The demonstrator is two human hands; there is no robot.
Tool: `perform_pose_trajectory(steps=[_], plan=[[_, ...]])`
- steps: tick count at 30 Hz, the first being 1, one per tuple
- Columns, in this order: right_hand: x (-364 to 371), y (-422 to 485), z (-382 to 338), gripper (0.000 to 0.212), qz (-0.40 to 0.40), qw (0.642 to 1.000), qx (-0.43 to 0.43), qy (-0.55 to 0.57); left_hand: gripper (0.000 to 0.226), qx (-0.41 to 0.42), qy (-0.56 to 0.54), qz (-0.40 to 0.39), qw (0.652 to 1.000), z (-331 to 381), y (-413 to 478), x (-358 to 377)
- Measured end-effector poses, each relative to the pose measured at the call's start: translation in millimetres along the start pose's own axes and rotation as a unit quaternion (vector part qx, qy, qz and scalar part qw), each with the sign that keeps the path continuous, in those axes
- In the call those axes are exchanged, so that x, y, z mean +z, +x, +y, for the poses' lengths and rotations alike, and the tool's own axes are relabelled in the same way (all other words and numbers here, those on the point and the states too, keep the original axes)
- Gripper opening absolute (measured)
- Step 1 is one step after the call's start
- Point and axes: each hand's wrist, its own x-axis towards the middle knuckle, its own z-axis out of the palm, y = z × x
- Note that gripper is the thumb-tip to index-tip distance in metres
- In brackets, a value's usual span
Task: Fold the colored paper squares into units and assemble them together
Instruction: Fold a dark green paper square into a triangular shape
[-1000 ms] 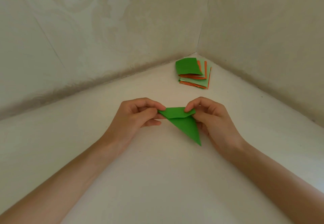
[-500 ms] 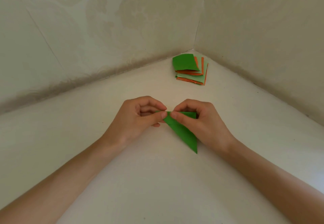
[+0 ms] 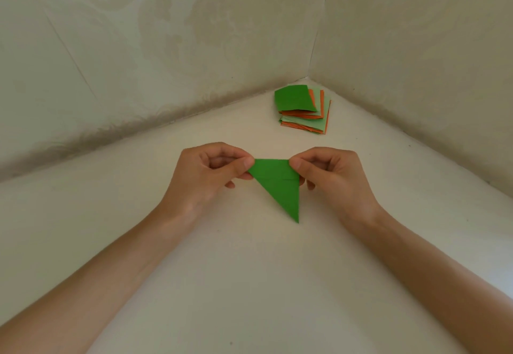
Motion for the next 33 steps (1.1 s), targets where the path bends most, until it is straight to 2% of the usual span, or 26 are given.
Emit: perform_pose_trajectory(steps=[2, 4, 6, 7, 10, 14, 17, 22, 25, 28, 31, 33], plan=[[1.5, -2.1, 0.1, 0.016, -0.018, 1.0, 0.003, -0.023, 0.006, 0.001, -0.039, 0.041, 0.998, -1.0, 0.6, 0.2], [4.2, -5.2, 1.6, 0.017, -0.07, 0.989, -0.013, -0.127, 0.008, 0.002, -0.061, 0.062, 0.996, -1.7, 1.2, 0.1], [7.1, -7.4, 3.1, 0.015, -0.125, 0.967, -0.019, -0.221, 0.008, 0.007, -0.067, 0.051, 0.996, -1.7, 1.0, 0.4], [8.1, -7.6, 3.0, 0.011, -0.142, 0.964, -0.016, -0.223, 0.009, 0.013, -0.062, 0.038, 0.997, -1.7, 0.8, 0.9], [9.8, -8.4, 1.6, 0.008, -0.148, 0.982, 0.0, -0.118, 0.012, 0.024, -0.044, -0.005, 0.999, -1.0, -0.9, 2.6], [8.2, -5.0, 4.2, 0.015, -0.082, 0.996, 0.007, -0.021, 0.021, -0.001, -0.066, -0.033, 0.997, -0.7, -1.2, 3.5], [6.0, -1.8, 5.2, 0.014, -0.059, 0.998, -0.009, 0.005, 0.038, -0.022, -0.077, -0.067, 0.995, -0.8, -1.6, 5.8], [6.1, -3.3, 5.1, 0.013, -0.094, 0.995, -0.022, 0.03, 0.061, -0.009, -0.078, -0.122, 0.989, -4.1, -2.4, 3.1], [4.8, -2.3, 7.6, 0.012, -0.096, 0.995, -0.018, 0.019, 0.053, 0.001, -0.06, -0.131, 0.99, -4.7, -2.8, 1.3], [4.9, -3.4, 8.4, 0.011, -0.103, 0.994, -0.023, -0.008, 0.032, 0.005, -0.036, -0.11, 0.993, -2.9, -3.3, 1.5], [4.6, -5.4, 6.6, 0.028, -0.119, 0.993, -0.004, 0.008, 0.023, 0.014, -0.015, -0.083, 0.996, -3.0, -2.2, 2.1], [5.5, -6.1, 5.0, 0.028, -0.134, 0.991, -0.006, -0.013, 0.018, 0.03, 0.003, -0.067, 0.997, -4.2, -1.1, 2.2]])
